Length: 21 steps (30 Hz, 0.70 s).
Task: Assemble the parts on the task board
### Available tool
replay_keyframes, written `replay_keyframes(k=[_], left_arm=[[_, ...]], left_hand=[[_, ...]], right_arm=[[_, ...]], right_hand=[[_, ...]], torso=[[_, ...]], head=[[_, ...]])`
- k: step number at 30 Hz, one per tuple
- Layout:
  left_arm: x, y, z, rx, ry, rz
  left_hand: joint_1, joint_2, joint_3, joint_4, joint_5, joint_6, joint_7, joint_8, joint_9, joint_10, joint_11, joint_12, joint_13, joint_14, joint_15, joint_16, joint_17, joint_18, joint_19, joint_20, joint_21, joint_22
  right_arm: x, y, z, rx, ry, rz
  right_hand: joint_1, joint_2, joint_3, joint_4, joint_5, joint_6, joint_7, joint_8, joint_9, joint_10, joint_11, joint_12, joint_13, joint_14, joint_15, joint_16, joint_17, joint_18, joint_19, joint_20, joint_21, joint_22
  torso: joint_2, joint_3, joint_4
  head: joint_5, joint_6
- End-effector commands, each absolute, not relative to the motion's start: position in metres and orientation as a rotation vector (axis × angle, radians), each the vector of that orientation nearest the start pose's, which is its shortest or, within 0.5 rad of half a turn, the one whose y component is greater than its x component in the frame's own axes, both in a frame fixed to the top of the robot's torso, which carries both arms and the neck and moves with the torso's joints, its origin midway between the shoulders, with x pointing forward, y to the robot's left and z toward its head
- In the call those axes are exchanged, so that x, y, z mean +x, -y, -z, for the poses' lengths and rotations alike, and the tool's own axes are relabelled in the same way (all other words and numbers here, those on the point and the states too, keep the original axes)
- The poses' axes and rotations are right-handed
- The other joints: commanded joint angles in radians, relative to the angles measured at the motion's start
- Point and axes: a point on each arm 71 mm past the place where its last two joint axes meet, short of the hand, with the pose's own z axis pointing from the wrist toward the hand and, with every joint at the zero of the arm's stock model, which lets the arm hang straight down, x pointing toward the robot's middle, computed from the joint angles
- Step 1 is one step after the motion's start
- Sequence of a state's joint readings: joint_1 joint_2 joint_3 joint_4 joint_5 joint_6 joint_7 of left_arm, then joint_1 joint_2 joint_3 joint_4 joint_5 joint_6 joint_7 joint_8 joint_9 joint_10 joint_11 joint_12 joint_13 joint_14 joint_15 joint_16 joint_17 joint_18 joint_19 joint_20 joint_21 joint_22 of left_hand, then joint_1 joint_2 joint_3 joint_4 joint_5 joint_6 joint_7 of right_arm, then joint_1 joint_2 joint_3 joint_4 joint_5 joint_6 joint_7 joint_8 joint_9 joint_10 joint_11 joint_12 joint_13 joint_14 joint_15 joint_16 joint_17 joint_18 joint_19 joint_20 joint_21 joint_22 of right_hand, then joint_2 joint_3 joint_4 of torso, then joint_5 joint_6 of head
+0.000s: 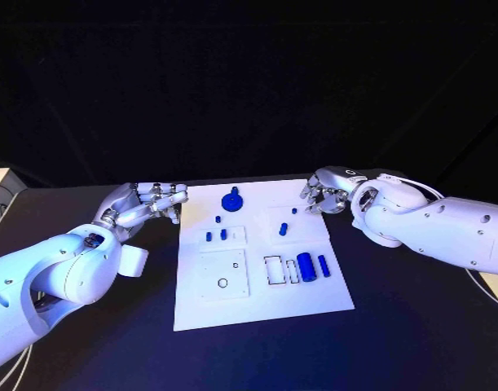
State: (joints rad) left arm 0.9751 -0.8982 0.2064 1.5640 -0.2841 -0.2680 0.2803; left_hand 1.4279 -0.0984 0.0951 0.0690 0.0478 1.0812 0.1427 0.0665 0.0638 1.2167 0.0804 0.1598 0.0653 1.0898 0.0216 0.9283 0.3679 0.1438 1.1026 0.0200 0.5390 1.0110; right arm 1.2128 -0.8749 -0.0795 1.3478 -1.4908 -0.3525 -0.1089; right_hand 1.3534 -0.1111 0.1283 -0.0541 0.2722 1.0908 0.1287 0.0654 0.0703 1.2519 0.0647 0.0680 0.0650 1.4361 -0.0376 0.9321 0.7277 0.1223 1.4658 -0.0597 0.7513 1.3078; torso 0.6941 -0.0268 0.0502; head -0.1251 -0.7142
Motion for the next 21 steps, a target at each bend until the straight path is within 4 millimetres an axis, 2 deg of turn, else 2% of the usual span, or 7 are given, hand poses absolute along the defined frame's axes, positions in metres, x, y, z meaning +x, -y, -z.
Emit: replay_keyframes(k=[1,4,8,21], left_arm=[[0.470,-0.223,0.191,-1.014,-1.469,1.572],[0.470,-0.224,0.191,-1.015,-1.466,1.573],[0.469,-0.224,0.190,-1.014,-1.466,1.577],[0.468,-0.225,0.189,-1.014,-1.464,1.576]], left_hand=[[0.011,0.014,0.000,-0.002,0.004,-0.004,0.002,0.004,0.001,-0.009,0.002,-0.004,-0.001,0.004,-0.001,-0.008,0.003,-0.006,0.008,0.000,-0.006,-0.002],[0.018,0.017,0.004,-0.006,0.004,-0.005,0.004,0.004,0.001,-0.016,0.005,-0.008,-0.001,-0.007,0.002,-0.024,0.000,-0.007,0.000,0.003,-0.018,-0.007],[0.022,0.019,0.008,-0.009,0.004,-0.005,0.004,0.004,0.000,-0.019,0.006,-0.010,-0.001,-0.008,0.003,-0.036,-0.003,-0.007,-0.002,0.005,-0.027,-0.013],[0.021,0.020,0.018,-0.015,0.004,-0.004,0.005,0.004,0.000,-0.018,0.006,-0.014,-0.001,0.001,0.003,-0.065,0.003,-0.005,0.011,0.007,-0.054,-0.025]], right_arm=[[0.512,0.269,0.202,-0.143,-1.638,-0.340],[0.512,0.264,0.205,-0.149,-1.635,-0.335],[0.513,0.259,0.208,-0.156,-1.632,-0.327],[0.515,0.246,0.219,-0.171,-1.659,-0.327]], right_hand=[[0.004,-0.013,0.031,-0.004,-0.002,0.005,0.009,-0.003,-0.001,-0.031,0.009,-0.006,-0.003,-0.001,0.011,0.000,-0.003,0.019,0.061,0.011,-0.008,0.032],[-0.007,-0.027,0.087,-0.009,-0.001,0.007,0.013,-0.003,-0.001,-0.061,0.018,-0.004,-0.004,-0.004,0.019,0.005,-0.010,0.027,0.061,0.020,-0.015,0.016],[-0.024,-0.042,0.132,-0.015,-0.001,0.009,0.014,-0.003,-0.001,-0.064,0.020,-0.006,-0.004,-0.005,0.019,0.013,-0.020,0.031,0.060,0.022,-0.011,0.000],[-0.030,-0.039,0.142,-0.016,-0.002,0.012,0.016,-0.003,-0.001,-0.087,0.026,-0.007,-0.005,-0.009,0.024,0.018,-0.030,0.036,0.059,0.026,-0.016,-0.020]], torso=[[-0.001,-0.0012,0.0001],[0.000,-0.0018,0.0017],[-0.001,-0.0034,0.0037],[-0.002,-0.0028,0.0036]], head=[[0.004,0.000],[0.004,-0.001],[0.004,-0.003],[0.004,-0.012]])
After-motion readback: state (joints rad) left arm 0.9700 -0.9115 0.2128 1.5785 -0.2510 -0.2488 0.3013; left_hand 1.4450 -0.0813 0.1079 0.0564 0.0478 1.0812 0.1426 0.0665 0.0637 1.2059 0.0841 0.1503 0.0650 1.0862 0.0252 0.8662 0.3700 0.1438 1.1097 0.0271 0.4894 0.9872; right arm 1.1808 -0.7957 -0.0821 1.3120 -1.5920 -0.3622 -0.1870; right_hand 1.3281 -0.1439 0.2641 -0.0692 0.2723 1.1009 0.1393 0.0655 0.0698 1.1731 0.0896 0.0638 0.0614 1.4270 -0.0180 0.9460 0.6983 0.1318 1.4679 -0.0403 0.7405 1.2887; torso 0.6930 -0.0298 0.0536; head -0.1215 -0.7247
